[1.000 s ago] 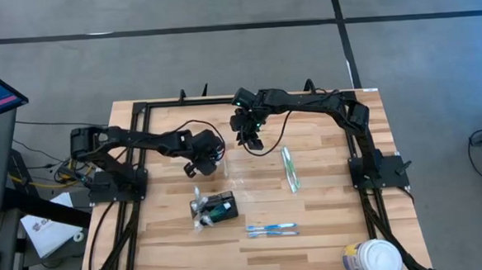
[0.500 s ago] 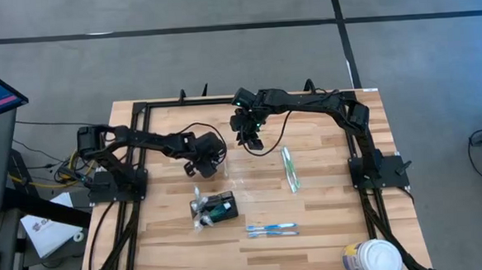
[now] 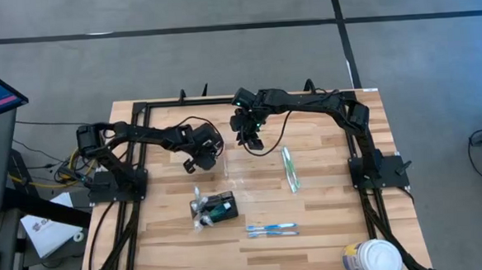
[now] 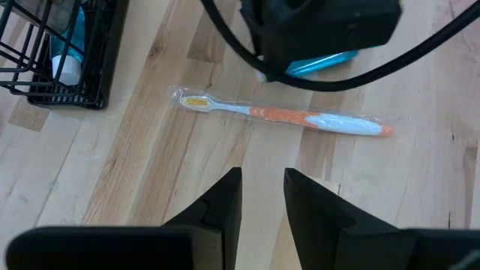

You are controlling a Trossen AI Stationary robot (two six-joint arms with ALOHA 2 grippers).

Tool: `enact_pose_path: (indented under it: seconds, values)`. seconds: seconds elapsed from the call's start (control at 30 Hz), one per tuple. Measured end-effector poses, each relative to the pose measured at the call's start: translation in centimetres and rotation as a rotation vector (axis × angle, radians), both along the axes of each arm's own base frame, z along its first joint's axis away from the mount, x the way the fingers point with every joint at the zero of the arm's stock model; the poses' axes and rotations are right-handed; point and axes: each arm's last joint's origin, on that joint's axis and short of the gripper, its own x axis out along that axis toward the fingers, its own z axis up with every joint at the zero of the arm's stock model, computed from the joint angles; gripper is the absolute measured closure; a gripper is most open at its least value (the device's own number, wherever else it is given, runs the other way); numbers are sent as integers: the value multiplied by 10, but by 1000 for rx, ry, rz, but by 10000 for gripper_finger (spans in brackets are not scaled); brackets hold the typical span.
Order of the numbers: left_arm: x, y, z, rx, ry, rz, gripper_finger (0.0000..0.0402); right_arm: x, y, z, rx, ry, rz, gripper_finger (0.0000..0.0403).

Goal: Pick & Place toothbrushing station
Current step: Put the mouthwash into the black toothbrush rack

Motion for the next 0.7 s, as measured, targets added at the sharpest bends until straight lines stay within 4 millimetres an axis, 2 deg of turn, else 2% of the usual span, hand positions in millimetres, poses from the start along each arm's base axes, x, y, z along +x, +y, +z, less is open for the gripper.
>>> enact_pose_path:
  seconds: [0.27,0.5,0.7]
  values:
    - [4,-1,-13,-76,22,5,294,0,0,0,-1,-1,1,310]
    - [3,1,-14,-89,26,58,315,0,0,0,-1,0,1,310]
    - [3,0,-15,-115,22,81,316,0,0,0,-1,0,1,310]
